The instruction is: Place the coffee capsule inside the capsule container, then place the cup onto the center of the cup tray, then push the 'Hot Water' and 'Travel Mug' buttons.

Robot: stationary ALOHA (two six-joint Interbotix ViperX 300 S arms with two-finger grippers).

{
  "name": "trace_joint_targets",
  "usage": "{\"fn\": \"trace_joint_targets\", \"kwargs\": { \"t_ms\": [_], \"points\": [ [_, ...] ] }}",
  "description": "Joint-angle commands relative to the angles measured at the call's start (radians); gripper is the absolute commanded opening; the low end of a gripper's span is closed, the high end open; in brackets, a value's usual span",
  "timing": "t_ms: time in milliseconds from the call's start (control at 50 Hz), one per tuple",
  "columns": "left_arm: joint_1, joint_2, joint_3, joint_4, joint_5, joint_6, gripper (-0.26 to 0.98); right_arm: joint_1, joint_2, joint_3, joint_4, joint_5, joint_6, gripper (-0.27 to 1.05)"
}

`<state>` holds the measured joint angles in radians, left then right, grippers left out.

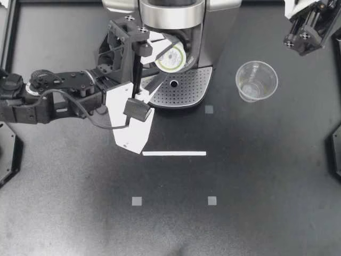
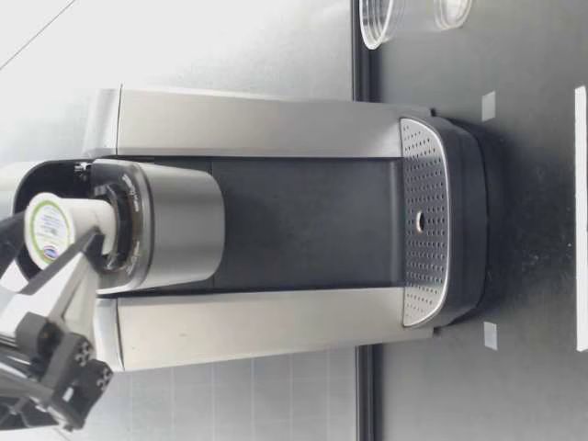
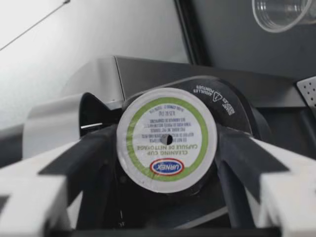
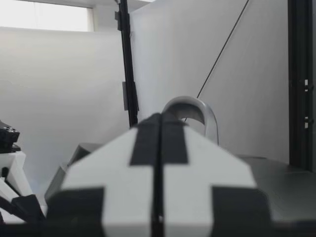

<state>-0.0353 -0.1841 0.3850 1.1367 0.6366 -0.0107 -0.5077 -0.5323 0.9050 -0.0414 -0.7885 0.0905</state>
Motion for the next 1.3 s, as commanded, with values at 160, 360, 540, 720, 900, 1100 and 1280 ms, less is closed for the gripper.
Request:
{"fn": "trace_joint_targets", "kwargs": {
  "t_ms": [160,360,540,720,900,1100,1280],
  "points": [
    [0.008,-0.005,-0.014,0.006,-0.008,-0.003,0.59,0.005,-0.011,-0.014,0.003,-0.011,0.0,0.05],
    [0.008,0.0,-0.018,0.006,-0.008,-0.012,0.72,0.005,-0.011,-0.006,0.002,-0.012,0.005,0.05],
    [0.008,-0.023,-0.012,0.008,-0.028,-0.069,0.72,0.005,-0.009,0.002,0.003,-0.021,0.008,0.05],
    [0.008,-0.064,0.006,0.009,-0.055,-0.103,0.72,0.005,-0.003,0.003,0.003,-0.021,0.009,0.05],
    [0.0,-0.1,0.025,0.009,-0.071,-0.137,0.72,0.005,-0.002,-0.003,0.003,-0.028,0.009,0.05],
    [-0.055,-0.199,0.123,0.005,-0.141,-0.35,0.72,-0.003,0.043,-0.06,0.017,-0.025,0.0,0.05],
    [-0.069,-0.36,0.331,0.009,-0.322,-0.773,0.72,-0.078,0.137,-0.149,0.067,-0.014,0.0,0.05]
  ]
}}
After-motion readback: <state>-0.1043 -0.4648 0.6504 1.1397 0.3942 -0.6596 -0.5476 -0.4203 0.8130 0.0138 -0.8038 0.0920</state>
